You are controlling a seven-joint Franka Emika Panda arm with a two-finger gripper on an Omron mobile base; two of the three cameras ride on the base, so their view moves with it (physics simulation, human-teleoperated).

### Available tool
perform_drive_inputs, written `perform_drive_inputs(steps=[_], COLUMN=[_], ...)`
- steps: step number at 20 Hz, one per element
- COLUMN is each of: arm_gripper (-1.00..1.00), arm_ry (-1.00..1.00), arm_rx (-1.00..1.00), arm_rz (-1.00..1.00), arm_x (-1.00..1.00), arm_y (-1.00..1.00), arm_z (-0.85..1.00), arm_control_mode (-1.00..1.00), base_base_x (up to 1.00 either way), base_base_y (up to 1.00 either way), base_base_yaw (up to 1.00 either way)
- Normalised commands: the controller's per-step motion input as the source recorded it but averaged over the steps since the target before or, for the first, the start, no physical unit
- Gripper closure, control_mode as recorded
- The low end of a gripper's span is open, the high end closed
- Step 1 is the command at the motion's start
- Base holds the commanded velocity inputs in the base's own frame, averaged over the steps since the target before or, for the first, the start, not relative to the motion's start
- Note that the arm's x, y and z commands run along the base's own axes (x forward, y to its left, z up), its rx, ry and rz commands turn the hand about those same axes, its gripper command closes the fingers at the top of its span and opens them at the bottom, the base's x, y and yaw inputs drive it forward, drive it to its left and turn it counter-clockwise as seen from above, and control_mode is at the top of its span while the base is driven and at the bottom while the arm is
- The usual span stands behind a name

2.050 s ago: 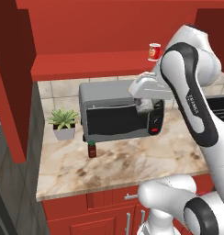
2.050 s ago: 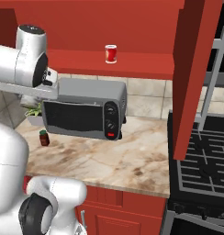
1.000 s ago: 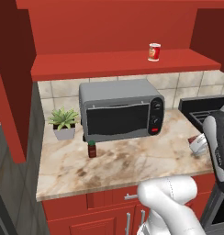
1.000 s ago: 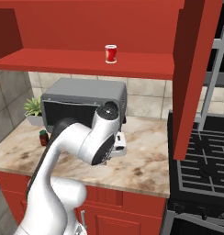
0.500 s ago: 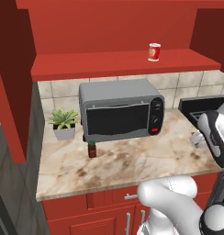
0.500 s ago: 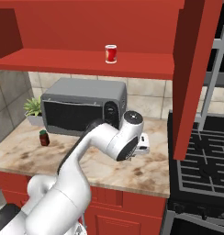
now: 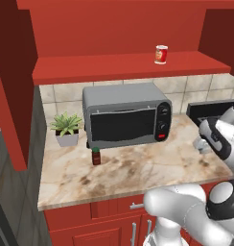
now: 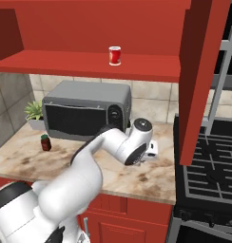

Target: Restock the canned food cabinet by taking the new fresh canned food from the counter and placing it in the cabinet. Then, take the old canned food from the cabinet and place it on the counter.

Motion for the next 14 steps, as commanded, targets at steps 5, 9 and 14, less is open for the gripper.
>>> perform_drive_inputs(steps=[5,9,14], arm_gripper=[1.0,1.0,1.0], arm_ry=[-0.16,-0.19,-0.12], arm_rx=[-0.05,-0.1,-0.07], arm_rz=[-0.12,-0.11,-0.11], arm_x=[0.4,0.42,0.45], arm_y=[0.02,0.01,0.0], arm_z=[-0.38,-0.35,-0.28], arm_control_mode=[-1.0,-1.0,-1.0], base_base_x=[0.0,0.0,0.0], base_base_y=[0.0,0.0,0.0], base_base_yaw=[0.0,0.0,0.0])
